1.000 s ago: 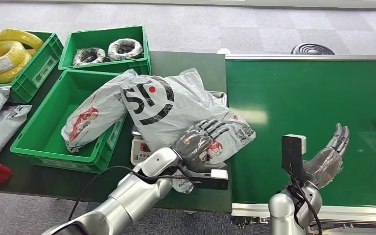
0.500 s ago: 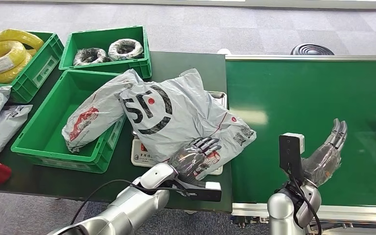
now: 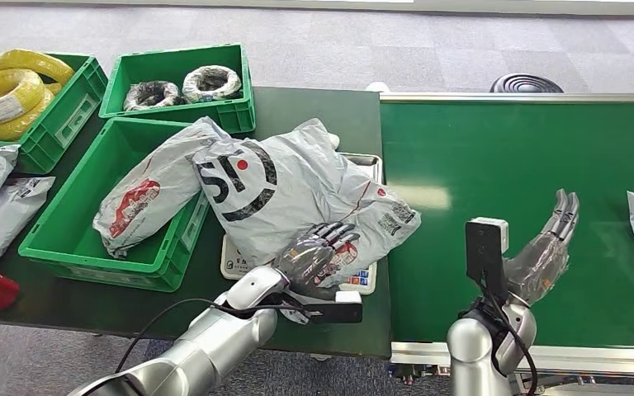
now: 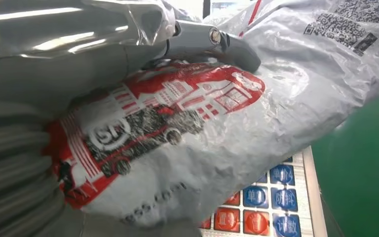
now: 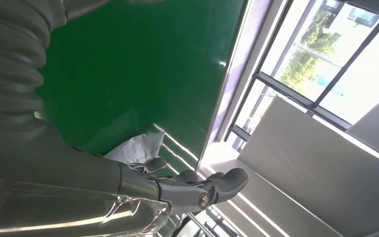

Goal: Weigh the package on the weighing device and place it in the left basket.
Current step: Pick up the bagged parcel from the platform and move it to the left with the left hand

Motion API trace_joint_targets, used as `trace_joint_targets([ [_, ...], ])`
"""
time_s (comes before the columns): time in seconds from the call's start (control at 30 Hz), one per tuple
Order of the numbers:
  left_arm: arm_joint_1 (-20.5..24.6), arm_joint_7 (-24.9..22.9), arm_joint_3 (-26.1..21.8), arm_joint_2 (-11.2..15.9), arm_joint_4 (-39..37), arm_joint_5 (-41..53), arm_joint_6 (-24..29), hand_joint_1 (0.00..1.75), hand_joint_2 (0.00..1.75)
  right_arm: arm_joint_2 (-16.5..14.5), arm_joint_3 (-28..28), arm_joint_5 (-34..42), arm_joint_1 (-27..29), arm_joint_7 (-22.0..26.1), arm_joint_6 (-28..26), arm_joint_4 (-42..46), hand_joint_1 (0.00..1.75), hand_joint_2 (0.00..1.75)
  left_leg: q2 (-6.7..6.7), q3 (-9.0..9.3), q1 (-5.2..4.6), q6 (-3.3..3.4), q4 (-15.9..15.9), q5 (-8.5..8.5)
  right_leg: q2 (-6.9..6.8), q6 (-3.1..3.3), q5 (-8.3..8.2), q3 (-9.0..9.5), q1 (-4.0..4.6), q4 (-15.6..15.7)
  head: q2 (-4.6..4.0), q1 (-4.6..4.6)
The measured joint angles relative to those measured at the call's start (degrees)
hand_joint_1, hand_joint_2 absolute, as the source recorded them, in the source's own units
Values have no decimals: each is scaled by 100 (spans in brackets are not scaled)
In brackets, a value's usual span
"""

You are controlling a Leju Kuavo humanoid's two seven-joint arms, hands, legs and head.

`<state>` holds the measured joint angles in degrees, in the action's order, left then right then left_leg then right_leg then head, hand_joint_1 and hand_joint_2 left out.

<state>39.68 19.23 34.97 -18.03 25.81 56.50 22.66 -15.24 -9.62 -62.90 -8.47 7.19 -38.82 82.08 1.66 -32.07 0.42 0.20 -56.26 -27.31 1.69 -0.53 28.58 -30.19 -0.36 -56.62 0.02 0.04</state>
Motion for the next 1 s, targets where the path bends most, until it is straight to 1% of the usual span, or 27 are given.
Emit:
trace_joint_targets([
  [0.23,71,98,-134,-1,23,-30,-8,134,175,15,9,7,-104,8,3,-75,0,175,0,2,0,0,0,0,0,0,0,2,0,0,0,-1],
  [0.33,106,139,-200,-2,46,-64,-9,140,175,19,10,12,-126,13,3,-109,0,175,0,3,0,0,0,0,0,0,0,3,0,0,0,0],
  [0.43,130,212,-265,-2,62,-136,-16,152,175,20,13,13,-137,17,3,-139,0,175,0,4,0,0,0,0,0,0,0,4,0,0,0,0],
  [0.6,137,430,-457,-1,135,-475,-57,154,175,20,19,16,-157,24,3,-174,0,175,0,3,0,0,0,0,0,0,0,3,0,0,0,0],
  [0.73,155,622,-759,20,287,-957,-179,159,175,21,41,34,-162,33,-13,-213,0,175,0,3,0,0,0,0,0,0,0,3,0,-1,0,0],
  [0.83,231,667,-1060,76,495,-1361,-357,164,175,22,71,64,-163,52,-38,-251,0,175,-1,3,0,0,0,0,1,0,0,2,1,-2,0,0],
  [1.0,590,654,-1738,295,862,-2229,-717,168,175,27,103,157,-164,204,-102,-329,0,175,-1,2,0,-3,0,3,1,0,0,-1,1,-11,0,0],
])
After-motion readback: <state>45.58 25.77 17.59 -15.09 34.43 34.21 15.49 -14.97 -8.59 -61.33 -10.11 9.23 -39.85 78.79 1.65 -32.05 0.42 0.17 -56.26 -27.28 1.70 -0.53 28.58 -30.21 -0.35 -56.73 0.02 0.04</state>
